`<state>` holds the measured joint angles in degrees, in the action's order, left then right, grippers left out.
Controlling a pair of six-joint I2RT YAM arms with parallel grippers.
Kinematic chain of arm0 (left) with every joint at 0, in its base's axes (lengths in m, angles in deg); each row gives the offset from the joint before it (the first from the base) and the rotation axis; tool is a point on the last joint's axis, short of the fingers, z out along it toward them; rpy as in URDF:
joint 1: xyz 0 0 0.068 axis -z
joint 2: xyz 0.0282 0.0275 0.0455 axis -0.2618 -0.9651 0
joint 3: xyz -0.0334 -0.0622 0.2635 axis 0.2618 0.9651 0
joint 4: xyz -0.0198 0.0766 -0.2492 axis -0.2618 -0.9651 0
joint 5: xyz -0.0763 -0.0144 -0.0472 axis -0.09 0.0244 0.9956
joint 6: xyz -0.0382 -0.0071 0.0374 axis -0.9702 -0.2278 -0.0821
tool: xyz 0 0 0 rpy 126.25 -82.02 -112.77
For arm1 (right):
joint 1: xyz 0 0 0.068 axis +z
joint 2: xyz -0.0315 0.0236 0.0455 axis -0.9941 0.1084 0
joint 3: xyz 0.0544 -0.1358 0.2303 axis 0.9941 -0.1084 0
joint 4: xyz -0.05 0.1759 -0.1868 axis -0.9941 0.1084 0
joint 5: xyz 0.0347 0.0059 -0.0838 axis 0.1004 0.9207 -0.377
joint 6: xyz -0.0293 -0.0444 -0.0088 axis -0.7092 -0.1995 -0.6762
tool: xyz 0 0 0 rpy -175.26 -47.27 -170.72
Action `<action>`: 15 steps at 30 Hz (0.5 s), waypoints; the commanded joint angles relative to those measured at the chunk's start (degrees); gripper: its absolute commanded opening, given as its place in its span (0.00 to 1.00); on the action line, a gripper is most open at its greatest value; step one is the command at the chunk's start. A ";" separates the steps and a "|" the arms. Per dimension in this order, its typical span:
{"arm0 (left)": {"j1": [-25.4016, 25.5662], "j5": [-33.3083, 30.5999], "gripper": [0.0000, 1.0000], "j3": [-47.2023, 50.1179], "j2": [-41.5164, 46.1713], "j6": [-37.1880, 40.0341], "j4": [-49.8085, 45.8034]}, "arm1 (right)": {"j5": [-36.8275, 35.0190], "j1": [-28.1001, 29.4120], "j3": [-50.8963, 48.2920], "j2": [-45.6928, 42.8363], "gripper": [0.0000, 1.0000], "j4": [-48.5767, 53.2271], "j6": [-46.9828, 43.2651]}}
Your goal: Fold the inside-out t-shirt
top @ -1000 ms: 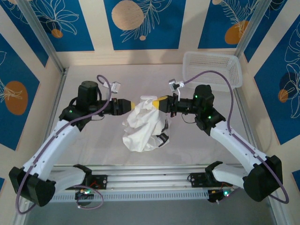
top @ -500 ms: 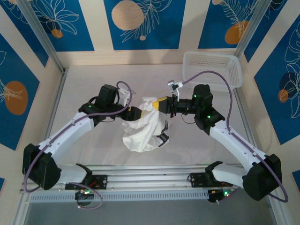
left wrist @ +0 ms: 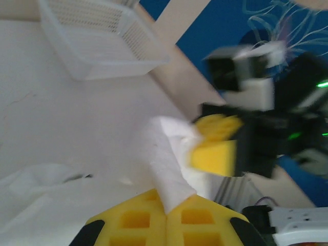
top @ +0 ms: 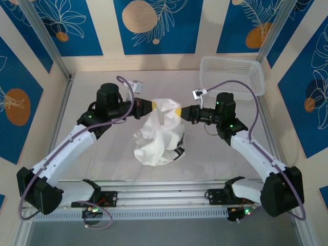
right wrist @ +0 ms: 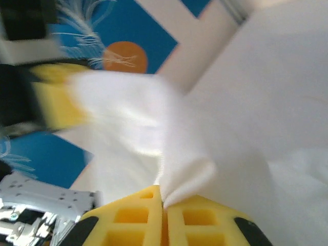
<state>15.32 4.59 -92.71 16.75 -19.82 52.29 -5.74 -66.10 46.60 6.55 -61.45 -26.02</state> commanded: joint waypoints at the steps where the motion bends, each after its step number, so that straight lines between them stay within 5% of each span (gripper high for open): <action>1: -0.27 3.05 0.00 -2.23 1.80 -3.45 0.34 | 2.56 -3.12 -1.39 0.86 0.24 2.95 2.58; 6: -0.27 2.86 0.00 -1.21 1.62 -3.65 -0.94 | -7.61 0.52 1.95 -6.63 0.39 11.82 -5.59; 12: -0.18 3.06 0.00 -1.37 0.85 -4.51 -0.65 | -43.63 22.45 3.17 -13.19 0.45 10.53 -34.58; 15: -0.09 3.32 0.00 -1.93 0.48 -4.35 -1.14 | -53.78 25.50 6.26 -8.66 0.45 7.50 -42.60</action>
<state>15.32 6.23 -93.47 17.66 -23.71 51.06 -40.21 -41.95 50.05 -5.80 -51.79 -53.73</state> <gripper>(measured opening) 0.042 0.450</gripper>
